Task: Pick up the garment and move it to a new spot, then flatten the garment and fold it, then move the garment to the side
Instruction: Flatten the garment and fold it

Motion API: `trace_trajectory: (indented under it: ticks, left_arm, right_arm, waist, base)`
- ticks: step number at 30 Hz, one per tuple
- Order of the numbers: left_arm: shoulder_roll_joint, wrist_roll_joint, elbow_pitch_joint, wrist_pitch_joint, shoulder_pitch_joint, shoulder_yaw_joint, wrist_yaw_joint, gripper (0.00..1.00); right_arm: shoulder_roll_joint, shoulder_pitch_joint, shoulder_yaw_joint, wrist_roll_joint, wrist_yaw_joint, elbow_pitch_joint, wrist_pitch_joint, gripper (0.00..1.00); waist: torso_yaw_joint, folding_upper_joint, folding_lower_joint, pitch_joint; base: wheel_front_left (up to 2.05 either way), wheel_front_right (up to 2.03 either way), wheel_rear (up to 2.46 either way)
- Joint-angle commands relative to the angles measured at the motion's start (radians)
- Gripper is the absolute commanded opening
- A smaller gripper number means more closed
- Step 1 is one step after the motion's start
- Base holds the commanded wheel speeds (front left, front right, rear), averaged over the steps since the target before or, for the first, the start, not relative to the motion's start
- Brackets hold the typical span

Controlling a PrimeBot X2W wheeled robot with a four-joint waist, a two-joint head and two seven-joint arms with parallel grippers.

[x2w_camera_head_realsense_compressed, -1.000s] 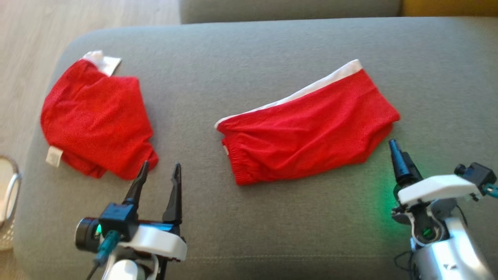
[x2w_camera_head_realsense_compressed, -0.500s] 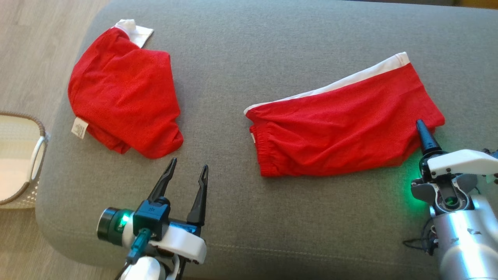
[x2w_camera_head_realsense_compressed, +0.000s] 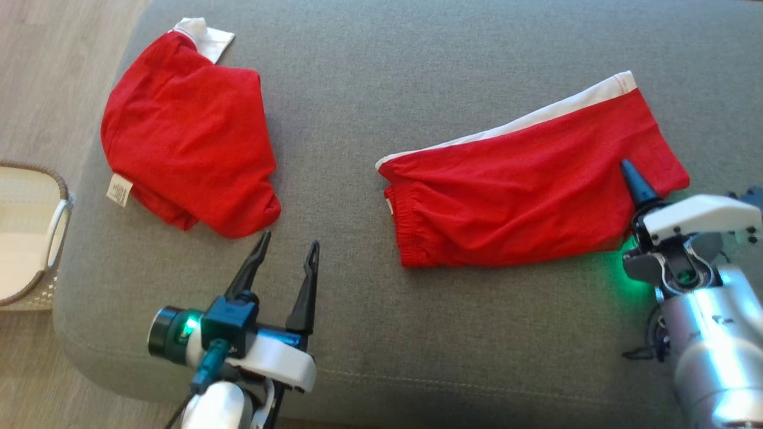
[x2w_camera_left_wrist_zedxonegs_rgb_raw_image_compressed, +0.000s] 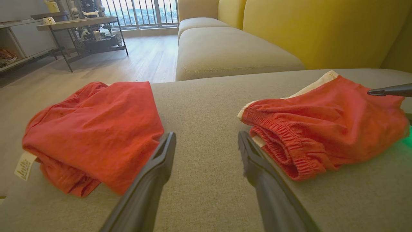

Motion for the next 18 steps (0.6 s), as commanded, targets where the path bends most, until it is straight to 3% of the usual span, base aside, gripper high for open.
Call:
trace_trajectory:
  ticks: [1,5,7,18]
  left_arm:
    - [0.003,-0.004,-0.032,-0.005,-0.036,0.034,0.001,1.0]
    - [0.002,-0.031,-0.018,-0.005,-0.042,0.048,-0.009,1.0]
    - [0.001,-0.059,-0.015,-0.005,-0.041,0.057,-0.011,1.0]
    - [-0.001,-0.085,-0.009,-0.005,-0.041,0.058,0.0,1.0]
  right_arm:
    - [0.049,-0.007,0.041,0.002,0.001,0.015,0.022,1.0]
    - [0.042,-0.064,0.052,-0.035,0.001,0.087,0.012,1.0]
    - [0.039,-0.081,0.062,-0.056,0.001,0.109,-0.007,0.0]
    - [0.028,-0.092,0.028,-0.049,0.001,0.131,-0.143,0.0]
  waist:
    - [0.001,0.0,0.0,0.001]
    - [0.01,0.0,0.0,0.014]
    - [0.012,0.0,0.0,0.017]
    - [-0.013,0.0,0.0,-0.01]
  base:
    - [0.0,0.0,0.0]
    - [0.0,0.0,0.0]
    - [0.0,0.0,0.0]
    - [0.0,0.0,0.0]
